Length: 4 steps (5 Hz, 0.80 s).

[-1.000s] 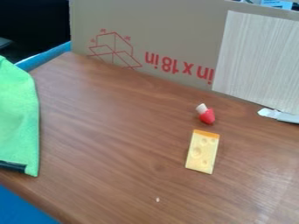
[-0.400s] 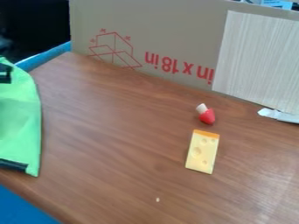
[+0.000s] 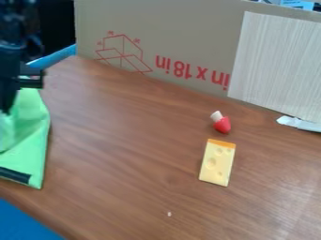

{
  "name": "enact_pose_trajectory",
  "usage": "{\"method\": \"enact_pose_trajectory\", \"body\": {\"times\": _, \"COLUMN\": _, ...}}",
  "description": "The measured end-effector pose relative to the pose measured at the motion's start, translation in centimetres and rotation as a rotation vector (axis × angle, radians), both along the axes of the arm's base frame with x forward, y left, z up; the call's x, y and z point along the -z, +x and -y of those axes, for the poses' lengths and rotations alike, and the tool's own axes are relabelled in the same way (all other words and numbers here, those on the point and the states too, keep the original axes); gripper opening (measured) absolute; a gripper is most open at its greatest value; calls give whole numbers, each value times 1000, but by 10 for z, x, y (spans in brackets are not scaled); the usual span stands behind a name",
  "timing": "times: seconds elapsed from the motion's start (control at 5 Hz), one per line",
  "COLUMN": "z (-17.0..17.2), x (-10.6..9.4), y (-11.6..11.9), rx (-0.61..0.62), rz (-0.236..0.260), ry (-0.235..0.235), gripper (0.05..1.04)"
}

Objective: Unfold the cloth from bottom left to top right

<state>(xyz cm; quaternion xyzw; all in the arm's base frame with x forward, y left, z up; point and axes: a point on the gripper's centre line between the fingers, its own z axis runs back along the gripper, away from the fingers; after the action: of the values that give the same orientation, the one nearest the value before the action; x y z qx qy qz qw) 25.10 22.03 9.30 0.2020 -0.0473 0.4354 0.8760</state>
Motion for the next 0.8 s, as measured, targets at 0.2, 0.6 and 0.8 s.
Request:
{"method": "enact_pose_trajectory", "body": {"times": 0.2, "z": 20, "x": -1, "y": 19, "rx": 57, "rz": 21, "ry": 10, "gripper": 51}}
{"method": "enact_pose_trajectory", "body": {"times": 0.6, "z": 51, "x": 1, "y": 46, "rx": 120, "rz": 6, "ry": -8, "gripper": 51}}
{"method": "enact_pose_trajectory", "body": {"times": 0.8, "z": 64, "x": 0, "y": 69, "rx": 107, "rz": -5, "ry": -61, "gripper": 51}}
